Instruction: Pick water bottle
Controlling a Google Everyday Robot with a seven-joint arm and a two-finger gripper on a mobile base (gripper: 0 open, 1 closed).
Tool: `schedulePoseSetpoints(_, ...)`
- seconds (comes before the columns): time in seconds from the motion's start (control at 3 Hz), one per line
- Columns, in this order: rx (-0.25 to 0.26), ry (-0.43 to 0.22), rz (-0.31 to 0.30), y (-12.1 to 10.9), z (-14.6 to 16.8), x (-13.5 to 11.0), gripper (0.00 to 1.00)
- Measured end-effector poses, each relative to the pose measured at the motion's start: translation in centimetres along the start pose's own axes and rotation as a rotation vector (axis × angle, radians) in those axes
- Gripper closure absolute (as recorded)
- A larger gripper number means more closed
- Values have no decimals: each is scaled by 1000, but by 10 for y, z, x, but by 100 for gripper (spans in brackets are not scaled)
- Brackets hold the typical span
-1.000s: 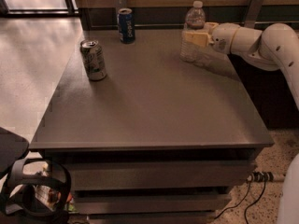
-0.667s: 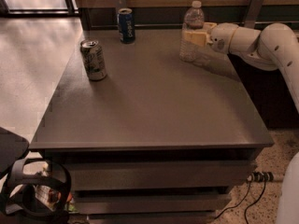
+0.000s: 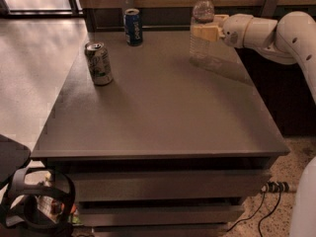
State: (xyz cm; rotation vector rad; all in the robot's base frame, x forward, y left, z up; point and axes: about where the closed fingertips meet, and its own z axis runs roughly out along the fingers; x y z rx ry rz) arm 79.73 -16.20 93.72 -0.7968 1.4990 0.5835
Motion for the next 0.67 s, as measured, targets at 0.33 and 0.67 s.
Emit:
schedulePoseSetpoints(0.33, 24, -5, -41, -2, -8, -24, 100)
schedulePoseSetpoints(0.67, 44, -19, -72, -3, -14, -44, 100)
